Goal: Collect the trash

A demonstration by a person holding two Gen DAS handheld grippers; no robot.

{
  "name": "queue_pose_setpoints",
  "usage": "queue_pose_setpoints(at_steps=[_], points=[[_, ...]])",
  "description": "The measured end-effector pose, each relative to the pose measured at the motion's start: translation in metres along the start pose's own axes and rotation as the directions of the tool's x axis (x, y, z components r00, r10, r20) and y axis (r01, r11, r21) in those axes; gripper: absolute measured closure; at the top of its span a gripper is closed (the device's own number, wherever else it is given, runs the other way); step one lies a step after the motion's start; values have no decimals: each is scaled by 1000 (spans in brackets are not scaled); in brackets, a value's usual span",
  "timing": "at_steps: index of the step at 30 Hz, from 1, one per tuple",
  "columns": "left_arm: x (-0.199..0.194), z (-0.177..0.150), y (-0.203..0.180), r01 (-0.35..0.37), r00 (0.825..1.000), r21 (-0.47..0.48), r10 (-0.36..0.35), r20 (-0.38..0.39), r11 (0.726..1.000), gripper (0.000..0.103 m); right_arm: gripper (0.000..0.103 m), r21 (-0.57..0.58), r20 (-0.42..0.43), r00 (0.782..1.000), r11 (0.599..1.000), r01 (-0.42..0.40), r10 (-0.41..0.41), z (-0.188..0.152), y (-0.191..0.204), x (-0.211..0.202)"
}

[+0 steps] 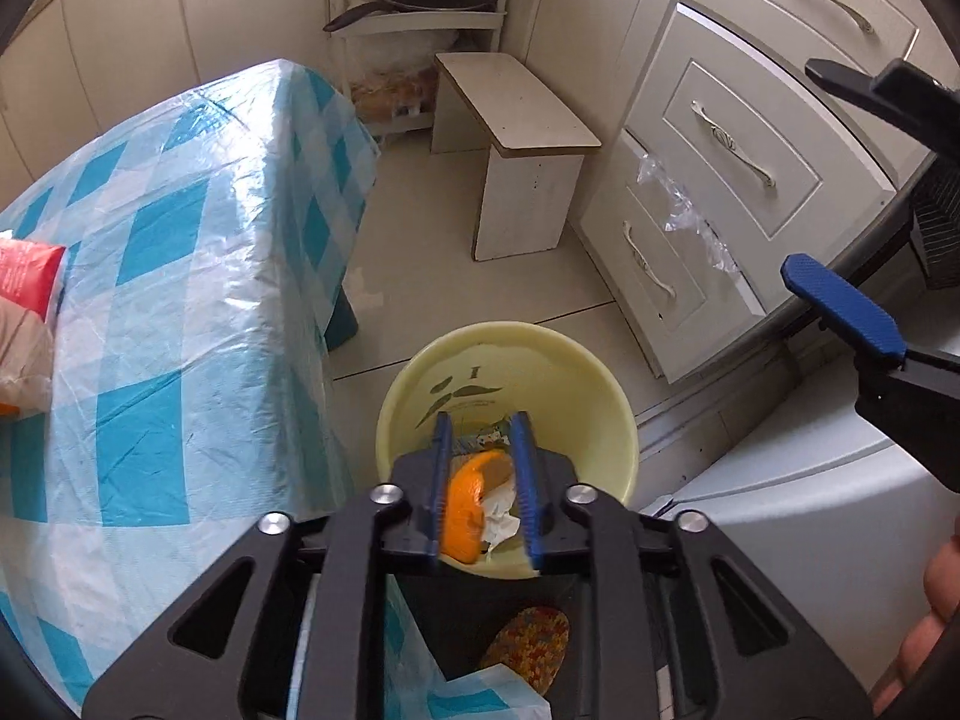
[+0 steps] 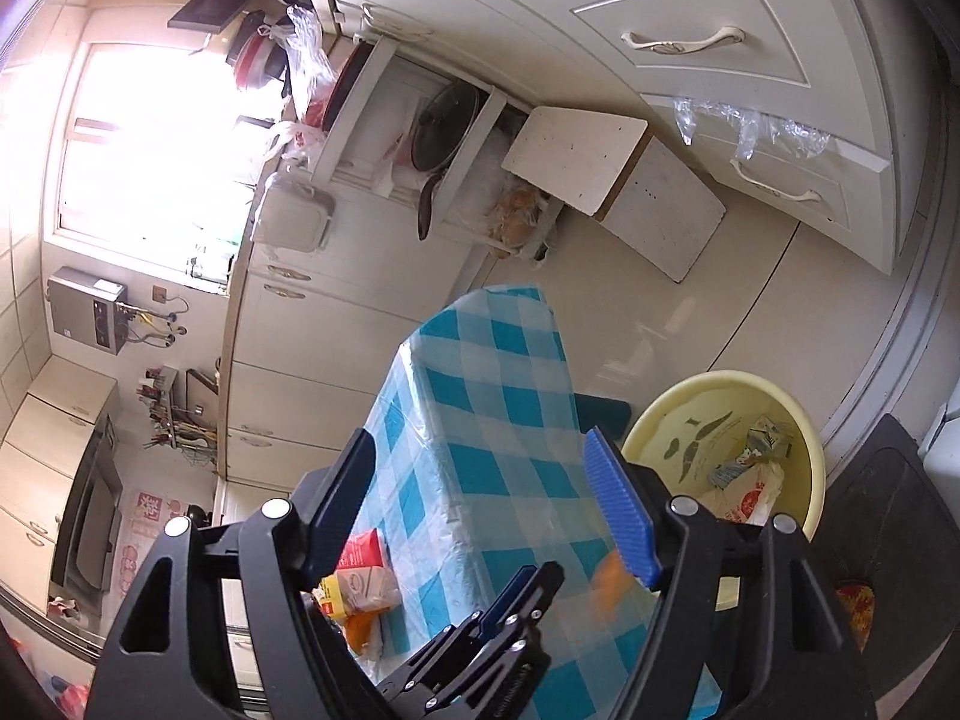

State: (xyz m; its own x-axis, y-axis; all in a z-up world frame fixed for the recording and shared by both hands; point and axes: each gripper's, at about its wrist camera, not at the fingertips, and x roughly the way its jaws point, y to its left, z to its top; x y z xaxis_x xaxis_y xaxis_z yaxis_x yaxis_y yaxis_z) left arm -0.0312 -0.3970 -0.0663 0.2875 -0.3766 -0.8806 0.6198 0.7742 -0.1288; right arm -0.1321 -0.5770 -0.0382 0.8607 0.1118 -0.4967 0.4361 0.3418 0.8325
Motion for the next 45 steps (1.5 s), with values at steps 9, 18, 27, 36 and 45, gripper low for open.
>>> queue_pose_setpoints(at_steps=[9,18,27,36,45], points=[[-20,-4,-5,-69,996,47,66,65,996,46,31,0,-2,1000,1000,-13,13,0,7,1],[-60,-18,24,-165,979,71,154,132,984,35,27,-23,-39,999,999,-28,28,-12,28,13],[-111,-41,94,-289,943,51,276,186,956,28,26,-86,-122,992,996,-29,18,-40,60,42],[-136,-58,173,-333,929,-26,332,164,943,25,26,-211,-224,974,977,-22,-27,-83,98,79],[-141,-88,317,-261,953,-435,302,26,862,22,26,-383,-336,936,923,-32,-107,-132,134,114]])
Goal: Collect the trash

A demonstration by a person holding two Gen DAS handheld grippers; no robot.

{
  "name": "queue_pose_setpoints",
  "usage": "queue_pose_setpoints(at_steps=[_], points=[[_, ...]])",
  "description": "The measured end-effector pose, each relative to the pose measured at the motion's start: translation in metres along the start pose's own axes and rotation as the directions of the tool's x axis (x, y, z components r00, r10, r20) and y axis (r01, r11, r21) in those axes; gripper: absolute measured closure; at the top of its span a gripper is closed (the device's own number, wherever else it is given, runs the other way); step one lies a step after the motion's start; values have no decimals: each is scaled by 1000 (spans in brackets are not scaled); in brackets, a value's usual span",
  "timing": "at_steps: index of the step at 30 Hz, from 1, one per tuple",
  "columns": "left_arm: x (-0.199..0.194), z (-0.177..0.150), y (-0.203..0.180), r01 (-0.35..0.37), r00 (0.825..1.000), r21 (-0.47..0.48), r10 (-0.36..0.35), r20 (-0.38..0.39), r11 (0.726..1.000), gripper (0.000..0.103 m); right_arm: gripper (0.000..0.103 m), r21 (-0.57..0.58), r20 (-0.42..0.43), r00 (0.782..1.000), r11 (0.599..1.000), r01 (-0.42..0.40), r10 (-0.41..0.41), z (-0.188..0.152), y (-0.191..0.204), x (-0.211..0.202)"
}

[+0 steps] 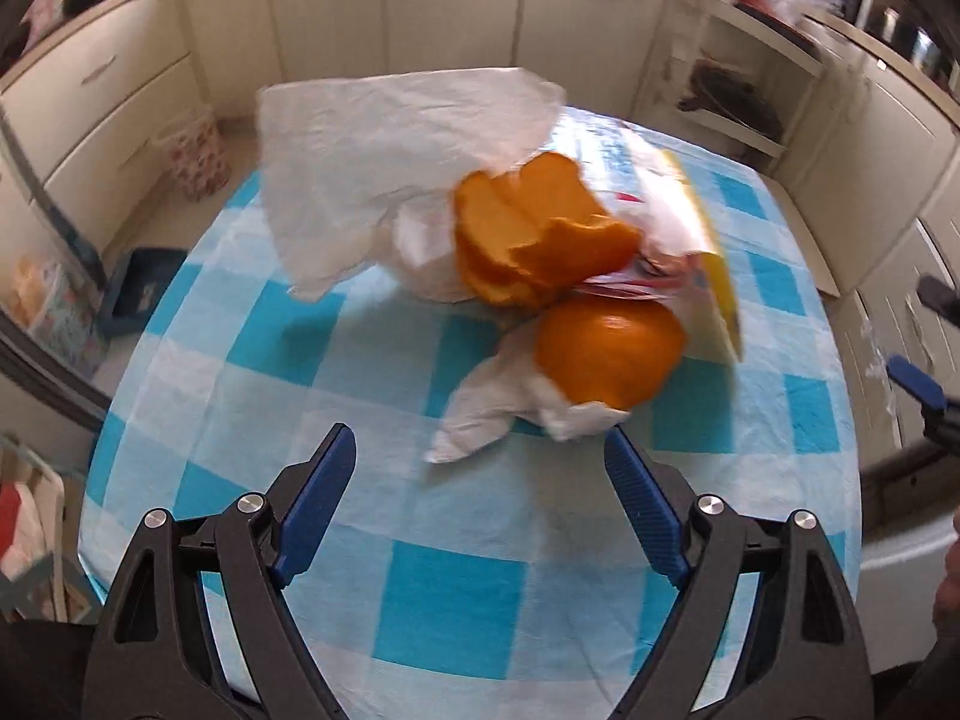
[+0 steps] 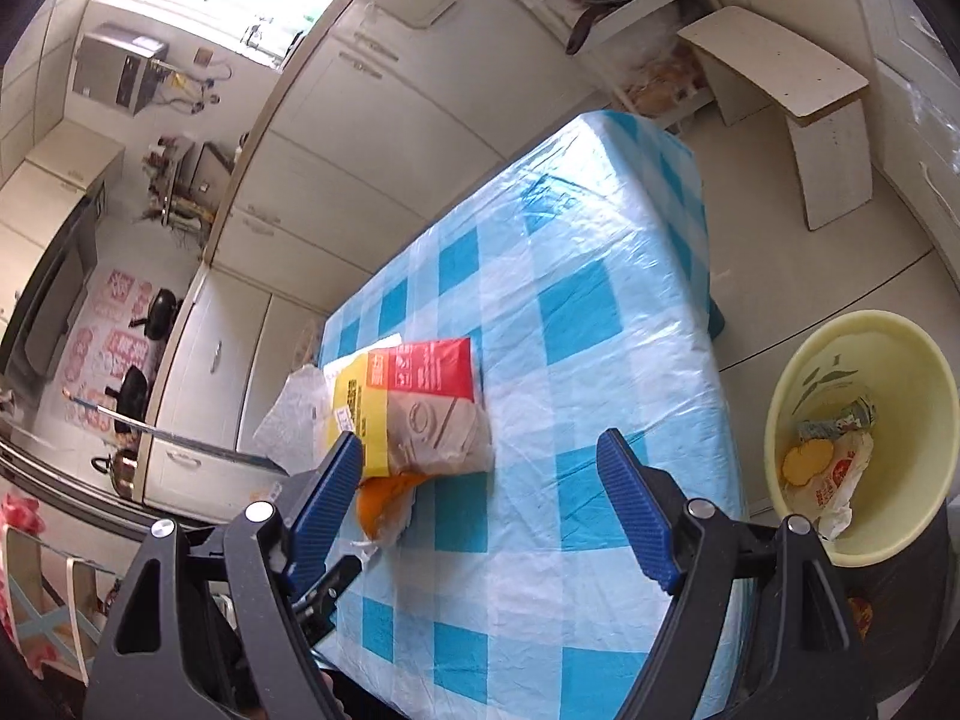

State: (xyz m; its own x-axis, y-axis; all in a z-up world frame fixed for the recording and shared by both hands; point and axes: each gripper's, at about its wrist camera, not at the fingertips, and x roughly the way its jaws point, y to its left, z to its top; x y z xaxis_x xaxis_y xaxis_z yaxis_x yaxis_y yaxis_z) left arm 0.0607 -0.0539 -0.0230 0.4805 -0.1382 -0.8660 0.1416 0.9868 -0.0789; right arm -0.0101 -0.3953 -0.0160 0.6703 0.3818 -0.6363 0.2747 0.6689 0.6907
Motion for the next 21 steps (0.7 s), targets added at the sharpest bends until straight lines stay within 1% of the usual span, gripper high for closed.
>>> queue_pose_setpoints(at_steps=[2,4,5,8,11,14,17,19,21], points=[[4,4,21,-13,1000,-62,13,-5,998,22,26,-45,-38,999,999,4,-6,-5,10,11],[7,6,35,-23,1000,-98,22,-4,995,22,26,-82,-94,996,996,-15,7,-11,20,24],[8,7,35,-22,1000,-104,22,-3,994,22,26,-96,-124,992,995,-27,15,-14,25,32],[10,6,34,-19,1000,-88,19,-2,996,22,26,-96,-217,974,991,-91,68,-25,34,53],[12,5,26,-20,1000,-57,20,-5,998,22,26,-62,-274,955,988,-139,117,-35,40,72],[13,1,19,-29,1000,-20,29,-9,999,22,26,-17,-295,943,986,-167,154,-40,44,88],[15,-4,16,-32,999,3,32,-14,999,22,27,29,-296,939,984,-175,176,-41,45,100],[16,-5,16,-30,999,11,30,-18,999,22,30,70,-299,933,980,-185,198,-41,45,108],[16,-6,19,-28,999,14,28,-19,1000,22,40,108,-303,925,973,-205,229,-42,44,115]])
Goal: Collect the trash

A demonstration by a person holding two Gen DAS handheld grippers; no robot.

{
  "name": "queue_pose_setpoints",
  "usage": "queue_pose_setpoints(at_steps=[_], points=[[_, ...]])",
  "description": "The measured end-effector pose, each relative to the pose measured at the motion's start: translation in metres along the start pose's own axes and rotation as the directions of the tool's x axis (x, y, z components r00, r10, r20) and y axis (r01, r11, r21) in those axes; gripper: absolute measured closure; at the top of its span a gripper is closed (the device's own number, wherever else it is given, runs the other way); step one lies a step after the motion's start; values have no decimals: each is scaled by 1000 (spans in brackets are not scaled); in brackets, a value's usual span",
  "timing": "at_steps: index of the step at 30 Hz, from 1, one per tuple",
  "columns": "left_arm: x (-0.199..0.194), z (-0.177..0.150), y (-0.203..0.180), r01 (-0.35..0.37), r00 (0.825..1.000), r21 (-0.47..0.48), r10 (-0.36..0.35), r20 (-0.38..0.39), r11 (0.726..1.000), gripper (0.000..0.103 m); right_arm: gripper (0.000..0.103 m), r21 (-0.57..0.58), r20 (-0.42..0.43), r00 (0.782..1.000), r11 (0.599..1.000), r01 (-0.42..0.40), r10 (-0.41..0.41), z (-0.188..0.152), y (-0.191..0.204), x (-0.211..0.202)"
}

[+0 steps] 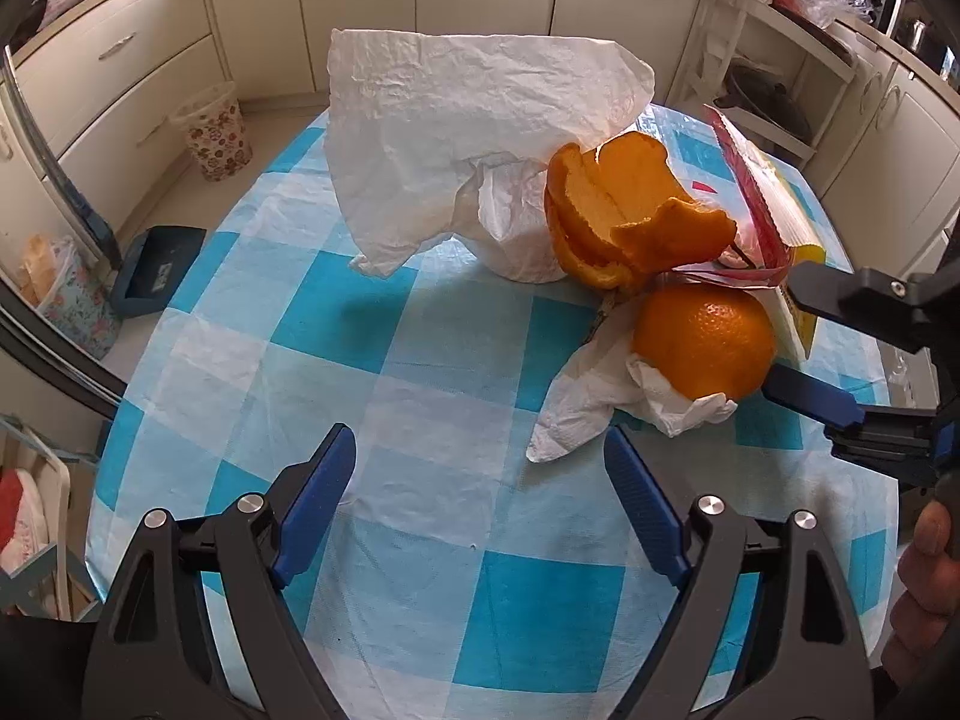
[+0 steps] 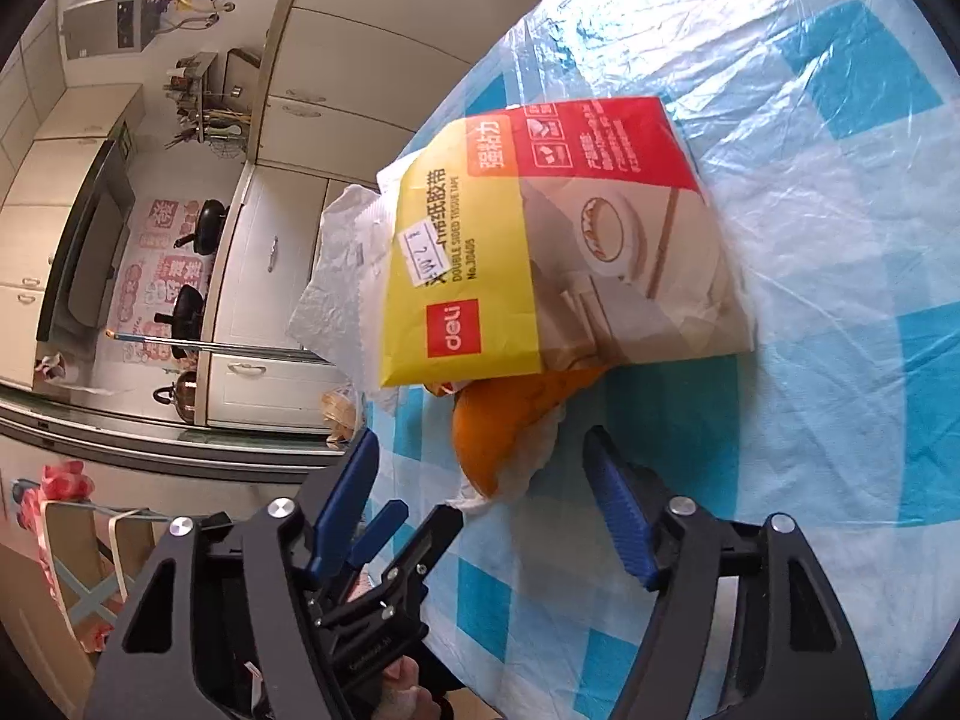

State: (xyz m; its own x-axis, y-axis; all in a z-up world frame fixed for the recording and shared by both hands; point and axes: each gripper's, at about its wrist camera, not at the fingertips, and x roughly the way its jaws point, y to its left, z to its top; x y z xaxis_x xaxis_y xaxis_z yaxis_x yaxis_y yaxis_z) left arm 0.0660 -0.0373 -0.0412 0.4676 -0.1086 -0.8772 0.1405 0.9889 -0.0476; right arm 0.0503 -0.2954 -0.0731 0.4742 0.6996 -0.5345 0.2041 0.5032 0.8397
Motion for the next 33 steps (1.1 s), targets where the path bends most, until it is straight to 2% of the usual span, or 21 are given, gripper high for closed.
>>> queue_pose_setpoints(at_steps=[4,5,6,9,15,18,20,23,27,31,33], points=[[0,-1,1,9,1000,5,-9,-4,1000,22,58,32,16,999,999,-39,38,0,-2,5],[0,-1,1,12,1000,10,-12,-4,1000,22,66,29,26,999,999,-42,42,0,-1,4],[0,0,0,14,1000,16,-14,-3,1000,22,78,23,33,998,998,-50,49,0,0,2],[0,-1,-5,23,1000,40,-23,-6,999,22,91,-5,42,997,998,-67,67,0,4,-6],[4,-3,-19,40,999,88,-38,-19,995,22,95,-73,41,995,993,-90,93,-9,13,-35],[6,-5,-26,56,998,118,-53,-29,991,22,95,-102,37,996,992,-72,76,-14,14,-49],[5,-6,-33,74,997,149,-71,-30,986,22,95,-122,35,997,991,-61,66,-17,13,-62],[0,-8,-44,143,990,196,-141,-24,970,22,95,-146,48,998,988,-41,49,-22,8,-81],[-2,-14,-66,192,981,266,-190,-32,945,22,95,-184,70,998,983,9,4,-26,6,-98],[-3,-21,-87,242,970,329,-236,-57,913,21,95,-209,64,994,973,99,-87,-26,1,-97],[-2,-24,-93,258,966,346,-251,-66,902,21,90,-204,55,990,969,139,-130,-25,-6,-94]])
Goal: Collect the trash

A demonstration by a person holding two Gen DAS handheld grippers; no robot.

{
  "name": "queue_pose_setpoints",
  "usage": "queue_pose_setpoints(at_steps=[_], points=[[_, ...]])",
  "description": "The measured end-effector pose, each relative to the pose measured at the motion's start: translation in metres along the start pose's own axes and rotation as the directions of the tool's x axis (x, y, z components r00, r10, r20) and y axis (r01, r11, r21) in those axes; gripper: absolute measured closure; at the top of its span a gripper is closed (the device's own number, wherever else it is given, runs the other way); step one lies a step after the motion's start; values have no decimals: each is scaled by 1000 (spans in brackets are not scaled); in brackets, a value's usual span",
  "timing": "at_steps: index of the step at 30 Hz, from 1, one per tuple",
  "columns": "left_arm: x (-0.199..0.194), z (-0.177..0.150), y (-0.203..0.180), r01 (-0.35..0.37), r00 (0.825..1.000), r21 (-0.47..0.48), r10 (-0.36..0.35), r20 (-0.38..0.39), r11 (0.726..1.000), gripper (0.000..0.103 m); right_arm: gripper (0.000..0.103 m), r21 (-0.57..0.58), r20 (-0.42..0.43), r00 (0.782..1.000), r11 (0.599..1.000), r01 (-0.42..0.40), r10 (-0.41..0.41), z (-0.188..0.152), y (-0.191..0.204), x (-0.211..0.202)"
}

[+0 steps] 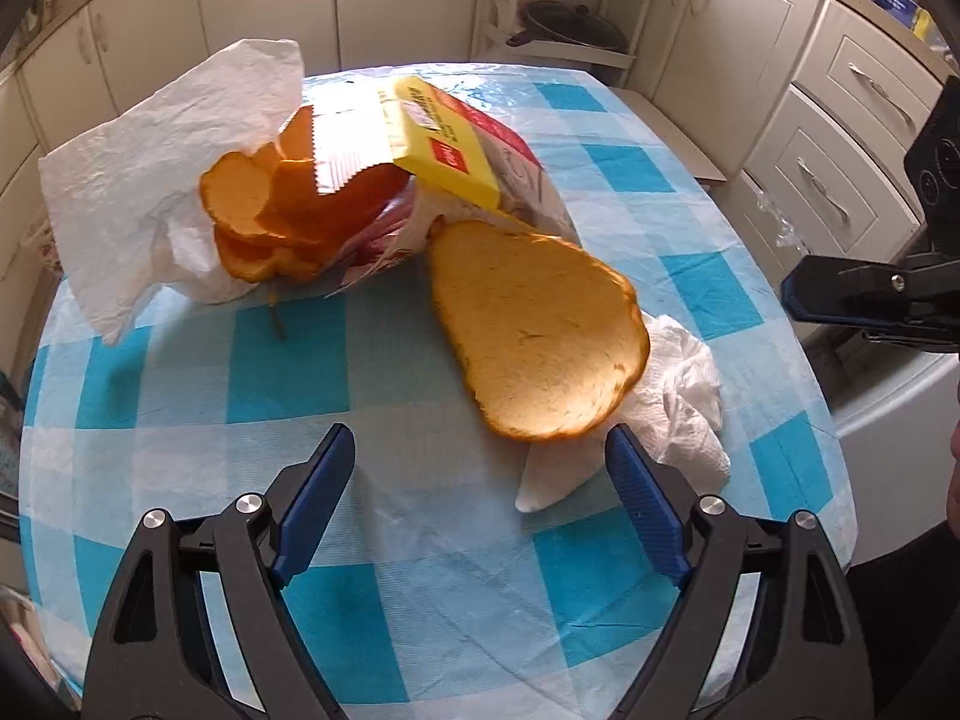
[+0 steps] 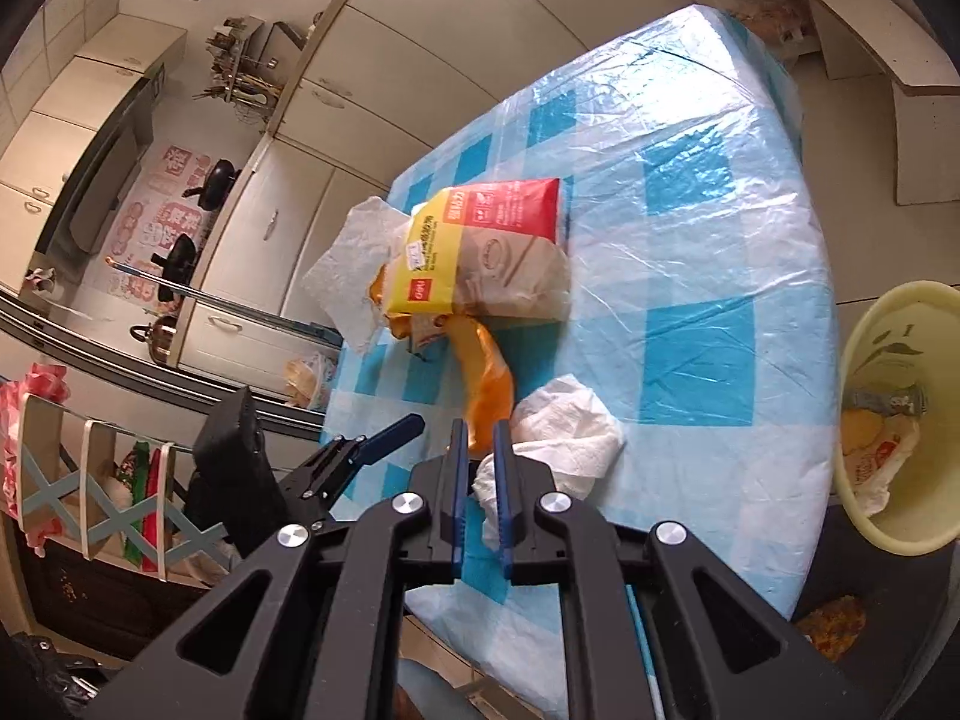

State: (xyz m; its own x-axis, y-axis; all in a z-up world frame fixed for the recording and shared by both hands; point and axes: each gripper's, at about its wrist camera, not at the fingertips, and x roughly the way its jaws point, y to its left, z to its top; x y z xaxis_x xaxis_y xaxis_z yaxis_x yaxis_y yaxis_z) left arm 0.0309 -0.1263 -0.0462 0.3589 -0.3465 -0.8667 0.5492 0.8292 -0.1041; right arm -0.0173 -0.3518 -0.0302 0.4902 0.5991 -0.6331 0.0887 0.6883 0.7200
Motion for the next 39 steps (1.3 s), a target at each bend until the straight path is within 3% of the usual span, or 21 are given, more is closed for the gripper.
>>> queue_pose_setpoints(at_steps=[1,3,6,10,12,18,22,25,27,33,36,39], points=[[1,0,-2,18,1000,6,-18,-2,1000,21,85,4,-4,1000,1000,17,-17,0,-2,3],[2,-2,-5,30,1000,13,-30,-8,999,21,60,-1,-7,999,999,40,-40,0,-2,9],[3,-3,-5,4,1000,22,-4,-7,1000,21,59,-15,-15,998,998,65,-65,0,-2,17],[-2,3,5,-12,1000,-27,13,17,1000,21,58,-78,-36,984,982,172,-175,-1,4,29],[-2,4,11,-14,1000,-47,15,19,999,21,50,-132,-51,975,969,209,-217,-6,8,36],[4,6,32,50,999,-162,-52,-5,986,21,39,-265,-57,950,922,283,-308,-22,20,57],[4,7,42,121,992,-235,-122,10,964,19,39,-353,-26,936,879,320,-351,-31,30,66],[7,10,50,176,984,-305,-179,20,936,18,57,-392,-6,926,853,344,-376,-33,30,67],[10,12,50,173,984,-316,-174,25,933,18,71,-386,-13,933,862,328,-361,-33,25,65],[18,22,38,123,992,-324,-116,41,938,18,77,-386,-17,940,870,307,-339,-31,21,64],[21,28,30,89,996,-318,-75,55,944,26,77,-394,-18,941,867,303,-337,-31,22,62],[24,31,24,52,998,-299,-36,59,953,51,77,-399,-24,942,867,299,-335,-31,20,59]])
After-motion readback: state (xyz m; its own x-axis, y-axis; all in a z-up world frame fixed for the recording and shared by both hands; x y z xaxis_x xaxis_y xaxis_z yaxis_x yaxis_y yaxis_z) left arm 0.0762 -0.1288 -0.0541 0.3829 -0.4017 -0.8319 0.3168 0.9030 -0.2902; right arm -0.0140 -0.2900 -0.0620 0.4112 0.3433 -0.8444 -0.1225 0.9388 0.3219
